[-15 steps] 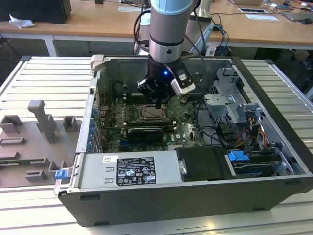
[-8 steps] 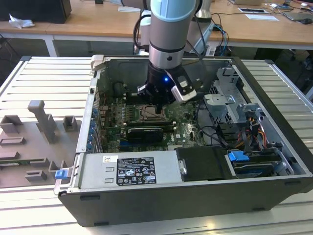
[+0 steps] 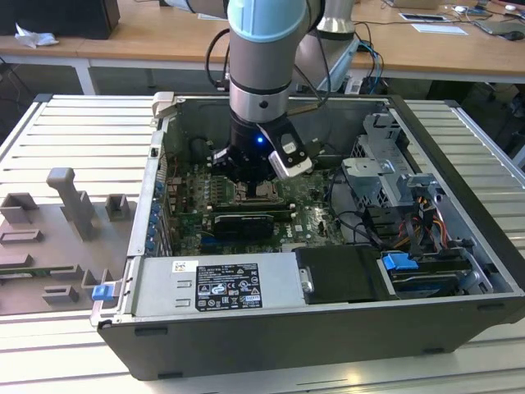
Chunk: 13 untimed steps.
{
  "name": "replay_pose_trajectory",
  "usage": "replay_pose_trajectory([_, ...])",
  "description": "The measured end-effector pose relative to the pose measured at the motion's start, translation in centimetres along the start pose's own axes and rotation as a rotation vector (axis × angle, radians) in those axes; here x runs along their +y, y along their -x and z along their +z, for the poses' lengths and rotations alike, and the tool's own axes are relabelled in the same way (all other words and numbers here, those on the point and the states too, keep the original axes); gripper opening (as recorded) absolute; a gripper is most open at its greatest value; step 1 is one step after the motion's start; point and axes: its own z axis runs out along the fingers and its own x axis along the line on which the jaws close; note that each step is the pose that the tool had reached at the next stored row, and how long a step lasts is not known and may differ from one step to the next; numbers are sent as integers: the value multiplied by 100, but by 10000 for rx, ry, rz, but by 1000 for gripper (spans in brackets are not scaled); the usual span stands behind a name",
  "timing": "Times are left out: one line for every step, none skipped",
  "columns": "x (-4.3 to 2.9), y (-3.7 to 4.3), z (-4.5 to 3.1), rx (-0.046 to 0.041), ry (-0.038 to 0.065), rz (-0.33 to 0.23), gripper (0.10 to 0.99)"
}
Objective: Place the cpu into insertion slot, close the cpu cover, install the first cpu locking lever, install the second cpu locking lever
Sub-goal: 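Install the second cpu locking lever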
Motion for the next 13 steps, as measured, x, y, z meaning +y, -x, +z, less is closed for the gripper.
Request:
replay_pose_trajectory([-1, 0, 1, 2, -3, -2, 106])
replay_pose_trajectory([-1, -1, 3, 2, -3, -2, 106])
replay_pose_trajectory([-1, -1, 6, 2, -2, -2, 106])
replay_pose_trajectory([-1, -1, 11, 1, 0, -2, 106])
replay_pose_trajectory([-2, -2, 16, 1, -1, -1, 106])
replay_pose_trajectory([-2, -2, 20, 1, -1, -1, 106])
replay_pose_trajectory([-3, -3, 31, 1, -2, -1, 106])
replay_pose_trajectory([-4, -4, 36, 1, -1, -1, 106])
replay_pose_trajectory([-4, -6, 42, 1, -2, 0, 106])
replay_pose_trajectory([-5, -7, 51, 1, -2, -2, 106])
replay_pose_trajectory([-6, -9, 61, 1, -1, -2, 106])
replay_pose_trajectory([-7, -11, 66, 2, -3, -1, 106])
replay_pose_trajectory([-8, -13, 69, 2, 0, -1, 106])
